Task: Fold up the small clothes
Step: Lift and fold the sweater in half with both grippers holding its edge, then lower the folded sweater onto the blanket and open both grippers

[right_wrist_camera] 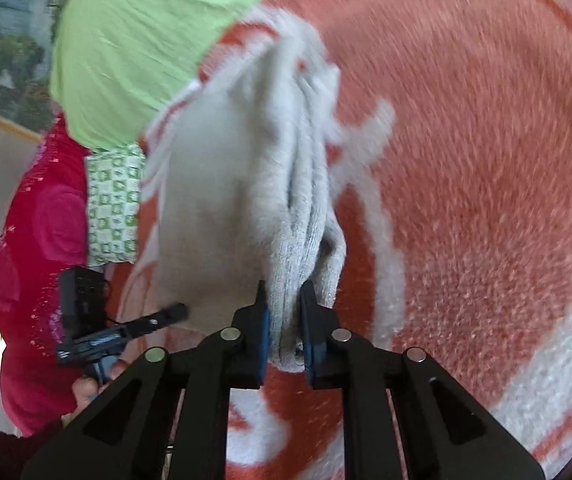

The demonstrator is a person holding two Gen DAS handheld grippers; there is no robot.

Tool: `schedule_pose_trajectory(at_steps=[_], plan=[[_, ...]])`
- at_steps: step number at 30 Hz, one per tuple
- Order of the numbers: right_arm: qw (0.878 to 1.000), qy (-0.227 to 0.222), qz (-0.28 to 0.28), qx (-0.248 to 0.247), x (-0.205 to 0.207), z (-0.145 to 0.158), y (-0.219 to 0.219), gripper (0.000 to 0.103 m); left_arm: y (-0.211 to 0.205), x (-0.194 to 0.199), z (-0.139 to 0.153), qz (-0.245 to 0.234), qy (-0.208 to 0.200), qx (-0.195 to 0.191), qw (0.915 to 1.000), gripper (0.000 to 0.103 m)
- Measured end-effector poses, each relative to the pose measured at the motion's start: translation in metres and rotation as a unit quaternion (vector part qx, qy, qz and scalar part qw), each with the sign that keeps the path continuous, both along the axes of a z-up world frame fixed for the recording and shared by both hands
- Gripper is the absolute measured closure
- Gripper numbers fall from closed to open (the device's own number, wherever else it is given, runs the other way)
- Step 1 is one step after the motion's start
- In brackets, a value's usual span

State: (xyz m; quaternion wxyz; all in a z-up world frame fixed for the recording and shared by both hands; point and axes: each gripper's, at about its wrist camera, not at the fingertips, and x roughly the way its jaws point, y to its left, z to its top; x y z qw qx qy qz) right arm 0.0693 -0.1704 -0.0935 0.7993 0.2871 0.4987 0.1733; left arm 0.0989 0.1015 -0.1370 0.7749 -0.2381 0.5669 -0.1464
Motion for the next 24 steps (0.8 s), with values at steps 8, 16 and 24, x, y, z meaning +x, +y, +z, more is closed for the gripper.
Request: schedule_pose_trajectory(at_steps=[8, 16, 24], plan=[[0.996, 0.031, -0.009, -0.086, 0.004, -0.031, 0.014, 0.087, 0.005, -0.001, -0.018, 0.020, 0.024, -0.008, 0.9995, 0.070], [0.988, 0.001, 0.000, -0.155, -0.005, -0.010, 0.010, 0.080, -0.009, -0.015, -0.004, 0.012, 0.004, 0.070, 0.9975, 0.060], [0.984, -0.081, -0.012, -0.160, -0.011, 0.033, 0.010, 0.075, -0.009, -0.027, 0.050, 0.030, -0.066, 0.121, 0.9900, 0.060]])
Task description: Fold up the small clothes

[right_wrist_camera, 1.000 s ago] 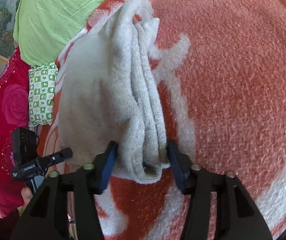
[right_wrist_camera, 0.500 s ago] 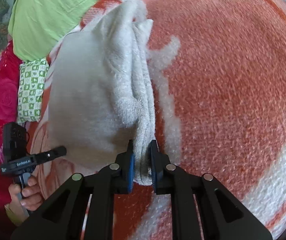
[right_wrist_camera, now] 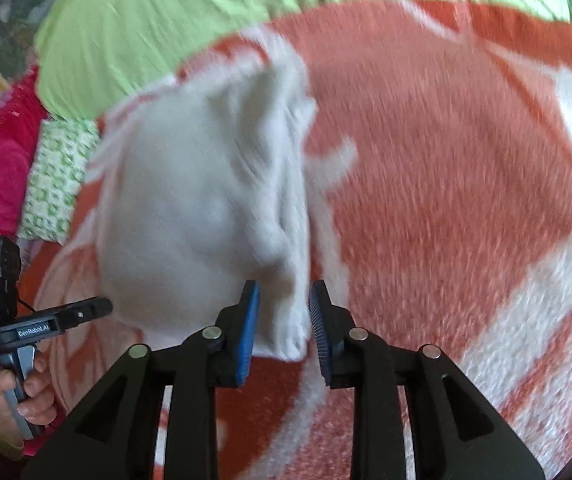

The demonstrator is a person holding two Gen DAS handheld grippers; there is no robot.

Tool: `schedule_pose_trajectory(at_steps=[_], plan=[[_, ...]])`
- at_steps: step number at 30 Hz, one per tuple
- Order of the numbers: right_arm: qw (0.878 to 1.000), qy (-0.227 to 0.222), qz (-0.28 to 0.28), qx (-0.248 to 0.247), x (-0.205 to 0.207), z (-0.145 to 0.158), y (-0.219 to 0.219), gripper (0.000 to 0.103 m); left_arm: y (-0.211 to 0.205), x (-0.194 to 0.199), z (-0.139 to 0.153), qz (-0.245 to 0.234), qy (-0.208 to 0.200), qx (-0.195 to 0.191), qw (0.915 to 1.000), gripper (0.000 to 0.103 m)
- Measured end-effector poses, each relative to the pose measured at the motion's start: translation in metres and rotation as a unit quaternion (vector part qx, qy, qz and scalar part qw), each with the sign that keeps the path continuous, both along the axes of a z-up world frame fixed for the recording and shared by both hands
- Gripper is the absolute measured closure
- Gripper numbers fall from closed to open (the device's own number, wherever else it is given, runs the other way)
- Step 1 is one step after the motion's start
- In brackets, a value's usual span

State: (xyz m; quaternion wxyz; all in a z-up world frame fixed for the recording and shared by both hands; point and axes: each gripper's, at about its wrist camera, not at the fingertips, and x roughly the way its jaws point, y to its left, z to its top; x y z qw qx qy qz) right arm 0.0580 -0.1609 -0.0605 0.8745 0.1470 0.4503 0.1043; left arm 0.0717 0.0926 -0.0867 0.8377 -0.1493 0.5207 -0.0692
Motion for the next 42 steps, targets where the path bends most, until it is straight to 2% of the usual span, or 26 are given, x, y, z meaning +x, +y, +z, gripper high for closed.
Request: schedule_pose_trajectory(at_steps=[4, 7, 9, 11, 14, 16, 19, 24, 28, 34, 38, 42], plan=[[0.999, -0.021, 0.038, 0.011, 0.024, 0.013, 0.016, 0.075, -0.007, 0.018, 0.026, -0.009, -0.037, -0.017, 0.9991, 0.060], [0.998, -0.006, 0.056, 0.018, 0.051, 0.004, 0.029, 0.075, -0.022, 0.039, 0.029, -0.017, -0.049, -0.004, 0.9986, 0.060], [0.998, 0.029, 0.047, 0.019, 0.068, -0.014, 0.033, 0.075, -0.030, 0.056, 0.015, -0.022, -0.025, 0.001, 0.9994, 0.060], [0.998, 0.059, 0.033, -0.003, 0.081, -0.035, 0.036, 0.076, -0.033, 0.069, -0.002, -0.018, -0.003, 0.010, 0.9998, 0.061], [0.998, 0.060, 0.026, 0.015, 0.087, -0.045, 0.028, 0.078, -0.036, 0.075, -0.009, -0.022, 0.005, 0.024, 0.9995, 0.061], [0.998, 0.059, 0.026, 0.016, 0.085, -0.039, 0.028, 0.078, -0.036, 0.069, -0.004, -0.025, -0.005, 0.027, 0.9993, 0.052], [0.998, 0.045, 0.031, 0.008, 0.076, -0.026, 0.027, 0.075, -0.037, 0.059, 0.000, -0.014, -0.014, 0.040, 0.9990, 0.039], [0.999, 0.028, 0.026, 0.006, 0.054, -0.010, 0.023, 0.072, -0.028, 0.032, -0.008, 0.012, -0.005, 0.032, 0.9994, 0.036], [1.000, 0.013, 0.025, -0.007, 0.028, -0.006, 0.024, 0.057, -0.020, 0.005, -0.013, 0.024, -0.001, 0.026, 0.9994, 0.031], [0.999, 0.003, 0.035, -0.030, -0.016, -0.004, 0.030, 0.055, -0.016, -0.038, -0.016, 0.030, -0.010, 0.047, 0.9984, 0.029], [0.998, -0.008, 0.043, -0.042, -0.047, -0.005, 0.038, 0.044, -0.017, -0.068, -0.020, 0.024, -0.018, 0.077, 0.9966, 0.028], [0.996, -0.012, 0.060, -0.063, -0.076, -0.012, 0.050, 0.038, -0.018, -0.092, -0.025, 0.016, -0.022, 0.105, 0.9941, 0.028]])
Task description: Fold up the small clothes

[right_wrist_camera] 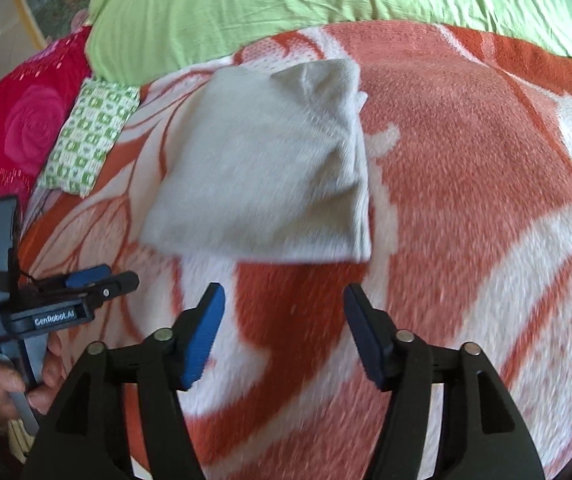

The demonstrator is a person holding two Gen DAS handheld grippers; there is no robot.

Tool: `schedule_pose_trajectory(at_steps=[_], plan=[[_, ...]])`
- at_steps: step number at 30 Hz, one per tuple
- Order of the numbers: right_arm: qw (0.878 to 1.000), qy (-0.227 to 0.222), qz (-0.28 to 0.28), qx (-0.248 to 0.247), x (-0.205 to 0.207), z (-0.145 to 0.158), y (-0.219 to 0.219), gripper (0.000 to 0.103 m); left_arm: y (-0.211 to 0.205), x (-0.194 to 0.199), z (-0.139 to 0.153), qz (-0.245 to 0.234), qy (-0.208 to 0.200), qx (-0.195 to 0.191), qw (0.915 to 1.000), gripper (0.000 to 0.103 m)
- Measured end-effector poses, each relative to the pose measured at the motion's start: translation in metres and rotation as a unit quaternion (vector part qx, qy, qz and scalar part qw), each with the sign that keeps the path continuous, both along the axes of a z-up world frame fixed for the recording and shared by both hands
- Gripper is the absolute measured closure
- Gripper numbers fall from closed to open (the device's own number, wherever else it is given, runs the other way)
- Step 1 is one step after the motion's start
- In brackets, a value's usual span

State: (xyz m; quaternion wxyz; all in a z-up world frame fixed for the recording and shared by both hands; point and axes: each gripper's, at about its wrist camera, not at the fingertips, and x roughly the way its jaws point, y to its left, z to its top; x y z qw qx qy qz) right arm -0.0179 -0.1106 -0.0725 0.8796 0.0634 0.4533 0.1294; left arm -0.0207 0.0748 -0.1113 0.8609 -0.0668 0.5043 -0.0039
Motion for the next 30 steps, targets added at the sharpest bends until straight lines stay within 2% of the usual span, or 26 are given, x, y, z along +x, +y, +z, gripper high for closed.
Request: schedule_pose_trajectory(at_steps=[7, 15, 17, 19, 21, 23, 30], plan=[[1.000, -0.004, 0.008, -0.016, -0.031, -0.009, 0.011, 0.030, -0.001, -0.027, -0.001, -0.008, -0.010, 0.011, 0.9999, 0.028], [0.998, -0.049, 0.009, -0.025, -0.038, 0.009, 0.015, 0.019, -0.008, -0.033, 0.020, -0.020, -0.041, 0.018, 0.9988, 0.028], [0.997, -0.064, 0.011, -0.031, -0.039, 0.015, 0.017, 0.016, -0.011, -0.033, 0.029, -0.021, -0.058, 0.028, 0.9977, 0.026], [0.997, -0.074, 0.010, -0.036, -0.037, 0.020, 0.017, 0.013, -0.013, -0.032, 0.039, -0.023, -0.078, 0.041, 0.9958, 0.018], [0.996, -0.081, 0.005, -0.037, -0.034, 0.024, 0.016, 0.009, -0.015, -0.029, 0.046, -0.024, -0.095, 0.053, 0.9937, 0.018], [0.996, -0.087, 0.000, -0.038, -0.030, 0.025, 0.013, 0.004, -0.016, -0.024, 0.049, -0.024, -0.098, 0.053, 0.9934, 0.017], [0.994, -0.095, -0.006, -0.054, -0.018, 0.018, 0.013, 0.003, -0.019, -0.007, 0.038, -0.008, -0.087, 0.050, 0.9949, 0.017]])
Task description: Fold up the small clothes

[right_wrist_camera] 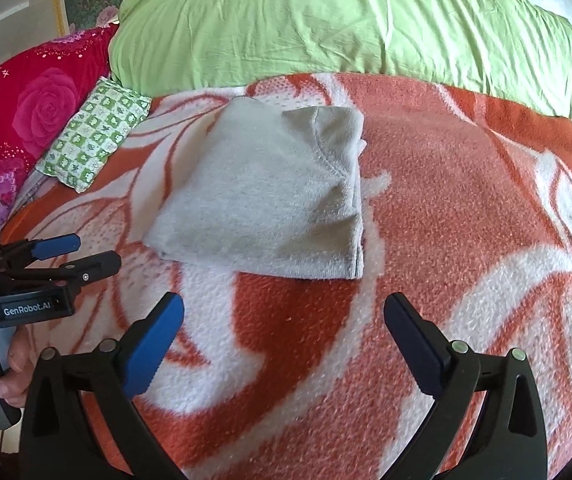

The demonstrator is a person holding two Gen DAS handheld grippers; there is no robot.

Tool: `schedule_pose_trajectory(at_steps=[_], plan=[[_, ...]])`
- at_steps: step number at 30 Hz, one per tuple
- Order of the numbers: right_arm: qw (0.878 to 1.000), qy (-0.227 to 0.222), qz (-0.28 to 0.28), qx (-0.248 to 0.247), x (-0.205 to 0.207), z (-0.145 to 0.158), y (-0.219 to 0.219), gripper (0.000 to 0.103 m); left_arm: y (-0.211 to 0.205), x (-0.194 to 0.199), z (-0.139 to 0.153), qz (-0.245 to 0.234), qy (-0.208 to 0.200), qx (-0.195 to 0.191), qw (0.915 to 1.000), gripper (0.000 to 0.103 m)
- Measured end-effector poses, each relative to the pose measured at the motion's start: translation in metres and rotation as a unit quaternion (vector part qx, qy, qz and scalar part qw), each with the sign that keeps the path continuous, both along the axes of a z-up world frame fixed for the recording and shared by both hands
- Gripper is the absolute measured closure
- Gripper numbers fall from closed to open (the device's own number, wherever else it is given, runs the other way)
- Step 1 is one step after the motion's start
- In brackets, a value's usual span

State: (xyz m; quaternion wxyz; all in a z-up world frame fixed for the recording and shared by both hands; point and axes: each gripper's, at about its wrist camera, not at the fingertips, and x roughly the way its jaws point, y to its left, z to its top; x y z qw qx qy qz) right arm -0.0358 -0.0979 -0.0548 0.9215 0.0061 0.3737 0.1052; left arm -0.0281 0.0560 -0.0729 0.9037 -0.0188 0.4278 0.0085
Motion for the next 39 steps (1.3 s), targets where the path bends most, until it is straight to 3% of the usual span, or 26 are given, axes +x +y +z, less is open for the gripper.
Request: schedule_pose_trajectory(at_steps=[15, 39], plan=[[1.000, 0.015, -0.023, 0.006, 0.023, -0.022, -0.005, 0.001, -0.011, 0.000, -0.007, -0.013, -0.011, 0.025, 0.9996, 0.016], [1.000, 0.011, -0.023, 0.006, 0.030, -0.021, -0.002, 0.001, -0.007, 0.003, -0.005, -0.016, -0.022, 0.033, 0.9991, 0.012]])
